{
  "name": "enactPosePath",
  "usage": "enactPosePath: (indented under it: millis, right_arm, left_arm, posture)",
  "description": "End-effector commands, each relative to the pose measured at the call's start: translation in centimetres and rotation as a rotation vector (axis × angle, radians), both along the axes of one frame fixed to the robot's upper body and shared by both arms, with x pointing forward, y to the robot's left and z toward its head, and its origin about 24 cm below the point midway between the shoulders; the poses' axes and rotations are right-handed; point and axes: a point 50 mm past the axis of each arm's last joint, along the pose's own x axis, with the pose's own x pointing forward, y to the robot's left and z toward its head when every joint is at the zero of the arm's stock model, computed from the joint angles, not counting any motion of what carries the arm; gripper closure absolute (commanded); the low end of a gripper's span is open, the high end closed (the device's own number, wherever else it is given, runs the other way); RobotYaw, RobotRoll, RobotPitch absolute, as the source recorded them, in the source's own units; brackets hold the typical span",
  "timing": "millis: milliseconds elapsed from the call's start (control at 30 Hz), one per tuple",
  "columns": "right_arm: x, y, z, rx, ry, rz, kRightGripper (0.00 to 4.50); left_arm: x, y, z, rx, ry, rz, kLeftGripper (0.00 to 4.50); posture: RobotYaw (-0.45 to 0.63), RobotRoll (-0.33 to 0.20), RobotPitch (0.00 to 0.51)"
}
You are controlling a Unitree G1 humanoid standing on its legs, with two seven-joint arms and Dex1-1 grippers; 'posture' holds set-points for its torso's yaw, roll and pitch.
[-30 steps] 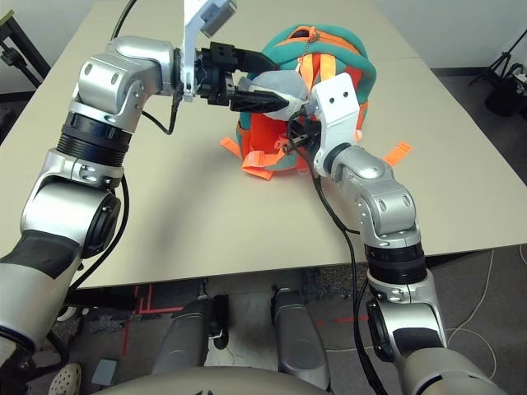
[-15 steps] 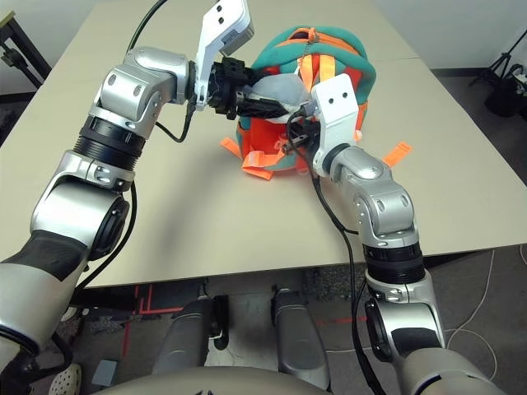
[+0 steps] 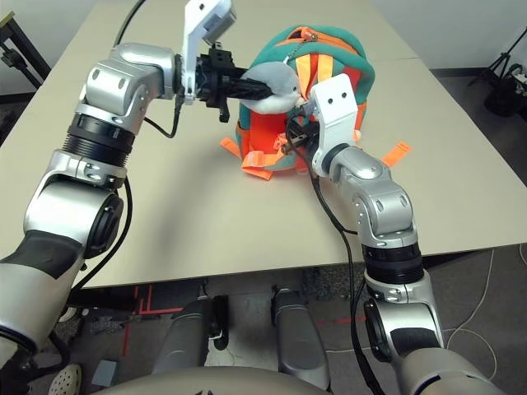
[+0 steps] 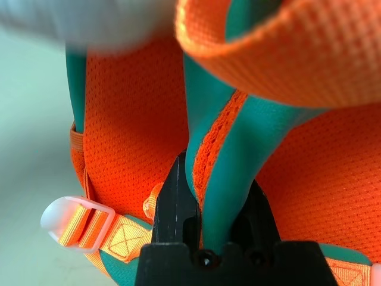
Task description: Put the pencil case into the backpack and zip it.
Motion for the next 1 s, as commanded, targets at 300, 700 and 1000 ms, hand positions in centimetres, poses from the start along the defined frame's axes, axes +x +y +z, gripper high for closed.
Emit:
enactPosePath:
  millis: [300, 700, 1000]
  right_arm:
    - [0.1, 0.4, -1.5, -0.009, 0.071, 0.022, 4.31]
    - [0.4, 0.9, -1.6, -0.007, 0.071, 0.039, 4.31]
    - [0.7, 0.9, -1.4, -0.023, 0.06, 0.047, 4.31]
  left_arm:
    - [0.0, 6.8, 0.7, -0.025, 0.039, 0.168, 4.1]
    - [-0.7, 10.8, -7.2, 0.0, 0.344, 0.28, 4.1]
    - [-1.4, 11.0, -14.2, 0.04, 0.54, 0.322, 4.1]
  posture:
    - [-0.14, 0.0, 0.15]
    - [-0.12, 0.0, 0.155]
    - [-0.13, 0.0, 0.149]
